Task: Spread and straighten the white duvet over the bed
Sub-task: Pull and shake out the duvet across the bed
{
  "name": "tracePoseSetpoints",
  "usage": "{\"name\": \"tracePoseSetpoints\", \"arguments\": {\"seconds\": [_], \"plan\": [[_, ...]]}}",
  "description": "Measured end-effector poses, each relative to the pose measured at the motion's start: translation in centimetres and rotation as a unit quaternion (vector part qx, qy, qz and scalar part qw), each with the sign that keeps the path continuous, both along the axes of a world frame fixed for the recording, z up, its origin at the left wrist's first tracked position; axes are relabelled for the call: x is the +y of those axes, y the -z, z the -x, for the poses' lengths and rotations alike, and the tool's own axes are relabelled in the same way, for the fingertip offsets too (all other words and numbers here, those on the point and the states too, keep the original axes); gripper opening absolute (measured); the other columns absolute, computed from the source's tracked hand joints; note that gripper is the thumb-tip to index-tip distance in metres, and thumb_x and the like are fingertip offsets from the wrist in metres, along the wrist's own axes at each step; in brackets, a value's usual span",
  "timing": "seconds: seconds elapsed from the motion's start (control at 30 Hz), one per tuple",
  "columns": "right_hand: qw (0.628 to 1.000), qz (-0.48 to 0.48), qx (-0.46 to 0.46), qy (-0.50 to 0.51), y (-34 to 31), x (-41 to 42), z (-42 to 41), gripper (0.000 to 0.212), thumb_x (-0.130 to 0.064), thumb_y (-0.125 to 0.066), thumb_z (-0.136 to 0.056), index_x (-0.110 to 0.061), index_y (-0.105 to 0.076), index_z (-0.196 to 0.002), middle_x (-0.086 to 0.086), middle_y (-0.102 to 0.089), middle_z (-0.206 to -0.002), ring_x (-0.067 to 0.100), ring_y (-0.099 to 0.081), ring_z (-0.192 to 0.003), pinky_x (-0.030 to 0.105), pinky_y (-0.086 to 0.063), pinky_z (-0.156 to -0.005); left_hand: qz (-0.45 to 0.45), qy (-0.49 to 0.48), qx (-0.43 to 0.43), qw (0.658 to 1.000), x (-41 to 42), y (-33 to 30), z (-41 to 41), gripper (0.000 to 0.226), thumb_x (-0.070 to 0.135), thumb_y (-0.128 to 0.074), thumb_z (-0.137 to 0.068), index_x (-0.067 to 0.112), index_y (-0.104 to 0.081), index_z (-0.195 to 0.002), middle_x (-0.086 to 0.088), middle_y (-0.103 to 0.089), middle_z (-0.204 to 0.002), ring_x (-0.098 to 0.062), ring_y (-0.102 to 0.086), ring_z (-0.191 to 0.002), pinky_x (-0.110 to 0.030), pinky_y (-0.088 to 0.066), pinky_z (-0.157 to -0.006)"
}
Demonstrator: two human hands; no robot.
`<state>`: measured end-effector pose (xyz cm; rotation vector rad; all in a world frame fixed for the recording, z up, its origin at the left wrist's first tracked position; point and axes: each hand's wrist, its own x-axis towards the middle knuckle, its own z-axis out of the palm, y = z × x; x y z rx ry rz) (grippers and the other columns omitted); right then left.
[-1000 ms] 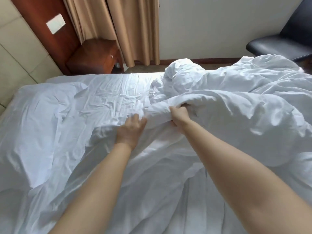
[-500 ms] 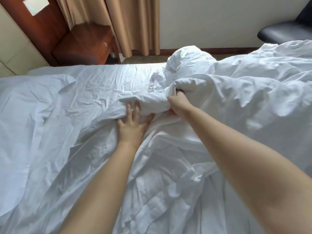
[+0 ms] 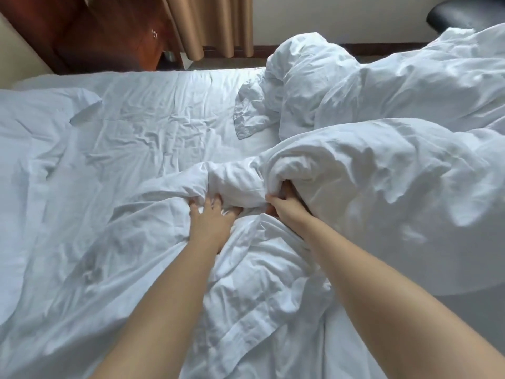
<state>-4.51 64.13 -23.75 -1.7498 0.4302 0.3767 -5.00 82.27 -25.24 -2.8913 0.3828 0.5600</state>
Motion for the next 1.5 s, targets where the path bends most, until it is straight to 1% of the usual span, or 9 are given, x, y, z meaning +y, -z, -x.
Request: {"name": "tracePoseSetpoints", "arguments": {"seconds": [0.2,0.37,0.5,0.63,0.77,1.0,1.23,1.4,1.5], "plan": [[0.997,-0.057,0.008,0.043,-3.0,-0.3,3.4,0.055,-0.031,-0.064,-0.084,-0.044,-0.035,-0.128,0.002,-0.064,-0.082,0.016,-0.062,-0.079,0.018,-0.050,-0.070,0.024,0.008,-0.007,1.000,0.0,-3.5,4.5,0.056,0.032,-0.024,-0.103,0.045,0.007,-0.148,-0.010,-0.004,-0.160,-0.030,-0.008,-0.146,-0.054,-0.010,-0.115],[0.974,0.215,-0.032,-0.064,-3.9,-0.3,9.4,0.044,-0.031,-0.056,-0.088,-0.010,-0.058,-0.126,0.011,-0.061,-0.119,0.027,-0.055,-0.113,0.030,-0.040,-0.094,0.143,0.024,-0.052,0.988,-0.3,-6.6,10.6,0.057,0.018,-0.036,-0.093,0.029,-0.024,-0.148,-0.004,-0.036,-0.149,-0.022,-0.036,-0.136,-0.049,-0.022,-0.113],[0.838,0.441,-0.201,-0.250,-4.2,0.0,17.0,0.082,-0.071,-0.033,-0.073,-0.024,-0.042,-0.140,0.006,-0.042,-0.140,0.025,-0.037,-0.130,0.038,-0.037,-0.105,0.151,0.211,-0.112,0.959,2.0,-8.3,15.1,0.039,0.041,-0.045,-0.074,0.019,-0.049,-0.107,-0.004,-0.064,-0.099,-0.024,-0.061,-0.088,-0.043,-0.038,-0.094],[0.711,0.523,-0.275,-0.381,-3.4,1.1,20.8,0.093,-0.064,-0.066,-0.053,-0.025,-0.044,-0.134,0.008,-0.055,-0.133,0.026,-0.049,-0.125,0.043,-0.047,-0.097,0.059,0.222,-0.049,0.972,4.5,-8.8,19.3,0.071,0.069,-0.044,-0.067,0.018,-0.065,-0.113,-0.003,-0.065,-0.109,-0.025,-0.064,-0.097,-0.048,-0.031,-0.103],[0.745,0.503,-0.199,-0.391,-4.3,3.8,21.0,0.109,-0.050,-0.085,-0.035,-0.022,-0.046,-0.133,0.010,-0.059,-0.130,0.030,-0.056,-0.121,0.043,-0.037,-0.106,-0.065,0.117,0.023,0.991,5.0,-9.7,21.2,0.096,0.054,-0.063,-0.075,0.018,-0.019,-0.152,-0.007,-0.018,-0.158,-0.029,-0.017,-0.146,-0.066,-0.007,-0.111],[0.731,0.573,-0.200,-0.312,-5.2,5.8,18.0,0.059,-0.015,-0.085,-0.039,-0.016,-0.071,-0.097,0.008,-0.068,-0.092,0.031,-0.066,-0.090,0.049,-0.040,-0.102,-0.065,0.050,-0.092,0.992,6.2,-8.9,20.1,0.059,0.005,-0.078,-0.046,0.015,-0.075,-0.103,-0.010,-0.070,-0.110,-0.036,-0.067,-0.094,-0.067,-0.044,-0.083],[0.820,0.526,-0.201,-0.102,-10.6,7.4,8.6,0.022,-0.011,-0.043,-0.091,-0.008,-0.059,-0.106,0.012,-0.062,-0.108,0.031,-0.056,-0.104,0.038,-0.035,-0.087,0.019,0.003,-0.203,0.979,7.4,-11.8,14.5,0.054,0.037,-0.066,-0.064,0.009,-0.069,-0.110,-0.011,-0.066,-0.114,-0.033,-0.064,-0.101,-0.055,-0.049,-0.086],[0.844,0.501,-0.179,-0.066,-10.7,7.3,6.6,0.021,-0.012,-0.042,-0.093,-0.009,-0.056,-0.108,0.013,-0.061,-0.114,0.032,-0.054,-0.108,0.038,-0.038,-0.085,0.064,-0.090,-0.087,0.990,6.0,-11.2,16.2,0.090,0.064,-0.042,-0.080,0.029,-0.003,-0.153,-0.005,-0.013,-0.159,-0.026,-0.020,-0.143,-0.052,-0.014,-0.113],[0.847,0.496,-0.174,-0.080,-10.8,7.9,6.3,0.022,-0.013,-0.042,-0.093,-0.009,-0.056,-0.109,0.012,-0.060,-0.116,0.031,-0.053,-0.110,0.038,-0.038,-0.085,0.047,-0.101,-0.062,0.992,5.7,-10.8,15.6,0.092,0.039,-0.053,-0.088,0.040,0.017,-0.147,-0.009,-0.025,-0.147,-0.027,-0.040,-0.125,-0.040,-0.036,-0.099]]}}
